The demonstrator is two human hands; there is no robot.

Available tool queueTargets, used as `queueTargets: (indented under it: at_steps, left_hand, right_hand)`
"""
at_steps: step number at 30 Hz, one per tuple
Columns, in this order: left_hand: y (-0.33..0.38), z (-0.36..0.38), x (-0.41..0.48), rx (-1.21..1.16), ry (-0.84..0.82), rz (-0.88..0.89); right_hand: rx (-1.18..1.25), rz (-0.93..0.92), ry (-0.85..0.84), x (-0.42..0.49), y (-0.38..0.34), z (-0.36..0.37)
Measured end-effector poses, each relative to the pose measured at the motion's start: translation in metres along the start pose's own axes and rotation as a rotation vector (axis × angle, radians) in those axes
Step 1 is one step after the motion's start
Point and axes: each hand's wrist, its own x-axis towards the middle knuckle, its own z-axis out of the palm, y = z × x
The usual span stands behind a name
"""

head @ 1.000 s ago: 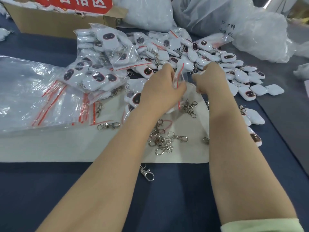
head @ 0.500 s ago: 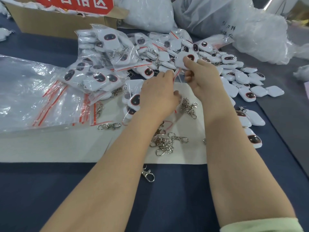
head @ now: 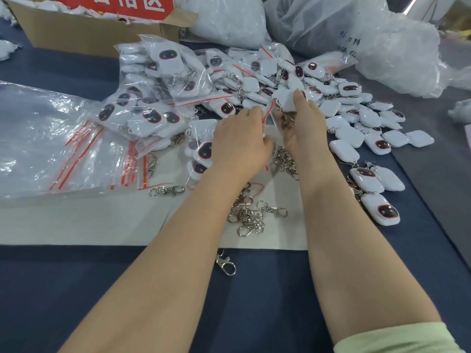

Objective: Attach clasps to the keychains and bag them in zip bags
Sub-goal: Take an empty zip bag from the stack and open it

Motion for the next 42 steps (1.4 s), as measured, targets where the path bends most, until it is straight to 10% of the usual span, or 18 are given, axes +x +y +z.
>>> queueTargets:
  at_steps: [42]
  left_hand:
    - [0.001, 0.005, 0.002, 0.033, 0.035, 0.003]
  right_hand:
    - [-0.384, -0.155, -0.186, -0.003, 0.013, 0.001]
